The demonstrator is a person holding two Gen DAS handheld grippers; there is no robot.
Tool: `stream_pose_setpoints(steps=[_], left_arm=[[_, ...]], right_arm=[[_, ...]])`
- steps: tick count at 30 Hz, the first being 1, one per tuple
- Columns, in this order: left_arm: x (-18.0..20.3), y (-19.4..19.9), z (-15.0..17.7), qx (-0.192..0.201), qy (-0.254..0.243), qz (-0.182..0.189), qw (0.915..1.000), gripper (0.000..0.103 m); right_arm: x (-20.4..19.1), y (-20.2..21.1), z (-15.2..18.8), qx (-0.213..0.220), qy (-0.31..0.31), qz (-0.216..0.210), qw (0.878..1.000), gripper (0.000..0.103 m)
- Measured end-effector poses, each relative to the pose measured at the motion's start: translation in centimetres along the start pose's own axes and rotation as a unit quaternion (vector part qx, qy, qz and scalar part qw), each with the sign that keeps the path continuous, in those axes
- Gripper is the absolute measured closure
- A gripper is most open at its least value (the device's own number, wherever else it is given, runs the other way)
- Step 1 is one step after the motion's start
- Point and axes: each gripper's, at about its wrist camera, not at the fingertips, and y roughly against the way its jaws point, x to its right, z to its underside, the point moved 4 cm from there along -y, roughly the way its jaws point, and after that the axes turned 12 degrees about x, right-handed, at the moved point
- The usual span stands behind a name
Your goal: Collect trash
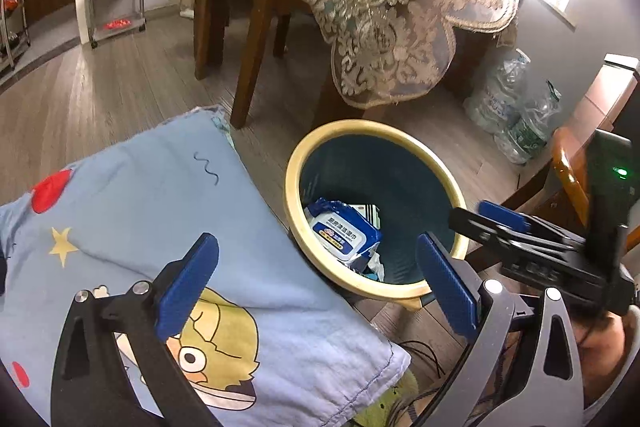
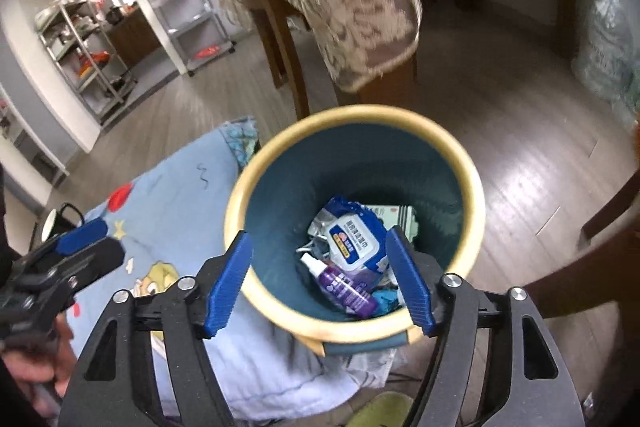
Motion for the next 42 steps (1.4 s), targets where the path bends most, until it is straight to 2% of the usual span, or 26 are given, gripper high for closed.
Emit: stream_pose_setpoints(steps=[7, 15, 19, 30, 42], left_arm=[[0.8, 3.1, 0.4, 0.036, -0.039, -0.024, 0.9983, 0.006], [3.0, 5.6, 2.5, 0.046, -0.080, -0.038, 0.9950, 0.006], [3.3, 6.7, 3.3, 0.047, -0.075, -0.036, 0.9954, 0.006], [2.7, 8.1, 3.5, 0.064, -0.060, -0.049, 0.9949, 0.006], [3.2, 7.8, 3.6, 0.058, -0.063, -0.042, 0.9955, 0.006]], right_arm=[[-0.4, 5.6, 1.2, 0.045, 0.014, 0.013, 0.999, 0.013], [-1.0, 9.3, 3.4, 0.059, 0.037, 0.040, 0.997, 0.009], [-0.6, 10.6, 4.4, 0.061, 0.027, 0.046, 0.997, 0.009], [-0.9, 10.9, 4.5, 0.073, 0.028, 0.041, 0.996, 0.009], [-1.0, 10.5, 4.7, 0.069, 0.033, 0.033, 0.997, 0.008]])
